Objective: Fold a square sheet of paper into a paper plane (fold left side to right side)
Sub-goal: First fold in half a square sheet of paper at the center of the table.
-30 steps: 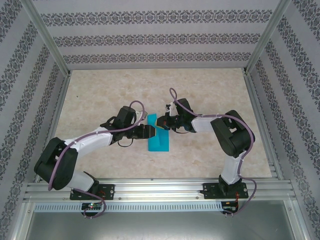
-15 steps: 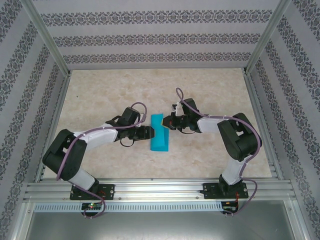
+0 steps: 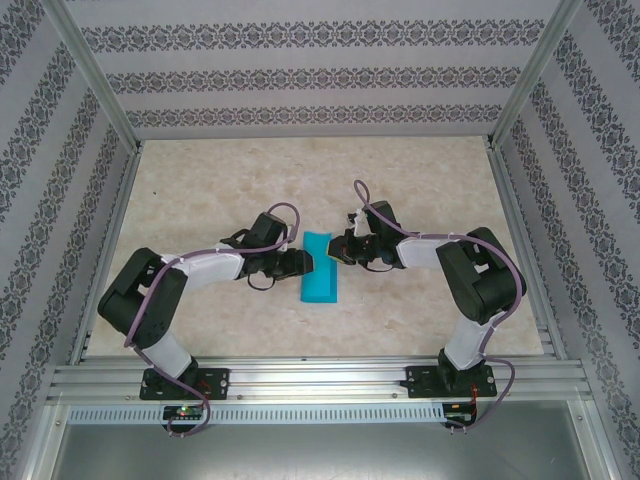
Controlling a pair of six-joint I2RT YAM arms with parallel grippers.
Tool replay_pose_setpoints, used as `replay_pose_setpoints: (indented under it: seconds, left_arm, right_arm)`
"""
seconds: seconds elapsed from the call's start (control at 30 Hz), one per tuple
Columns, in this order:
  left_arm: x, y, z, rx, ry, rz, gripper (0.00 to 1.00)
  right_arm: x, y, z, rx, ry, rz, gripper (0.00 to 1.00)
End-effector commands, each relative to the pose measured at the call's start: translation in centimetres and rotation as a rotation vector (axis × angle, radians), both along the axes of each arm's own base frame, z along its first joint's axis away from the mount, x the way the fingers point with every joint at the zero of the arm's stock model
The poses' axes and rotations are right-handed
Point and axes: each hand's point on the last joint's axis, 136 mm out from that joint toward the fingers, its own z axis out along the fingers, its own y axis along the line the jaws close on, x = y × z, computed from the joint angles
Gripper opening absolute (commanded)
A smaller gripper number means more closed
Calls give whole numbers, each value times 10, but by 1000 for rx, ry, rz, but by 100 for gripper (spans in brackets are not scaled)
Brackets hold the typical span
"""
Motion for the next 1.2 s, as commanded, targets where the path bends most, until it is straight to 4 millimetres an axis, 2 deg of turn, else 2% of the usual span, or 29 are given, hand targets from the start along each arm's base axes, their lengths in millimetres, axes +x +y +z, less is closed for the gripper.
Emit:
replay_pose_setpoints:
  seconds: [0.0, 0.17, 0.33, 0.47, 0.63, 1.0, 1.1, 1.17]
  left_arm:
    - [9, -12, 5, 0, -29, -4, 48]
    - [10, -13, -3, 38, -18, -9, 43]
    - [9, -14, -9, 87, -10, -22, 43]
    - [8, -15, -12, 127, -8, -36, 44]
    - [6, -16, -17, 182, -7, -67, 46]
    - [2, -13, -21, 254, -13, -87, 49]
    - [3, -18, -14, 219, -23, -82, 50]
    - [6, -22, -9, 199, -34, -78, 50]
  right_arm:
    - [2, -3, 1, -4, -28, 2, 10]
    - [4, -9, 5, -14, -42, -9, 23]
    - [3, -34, 9, -96, -65, -47, 38]
    - [-3, -60, 9, -214, -78, -74, 44]
    - [-8, -74, 11, -253, -88, -99, 48]
    - [-12, -77, 6, -254, -77, -97, 48]
    - [-14, -66, 7, -207, -74, -71, 48]
    - [-14, -52, 11, -132, -69, -55, 47]
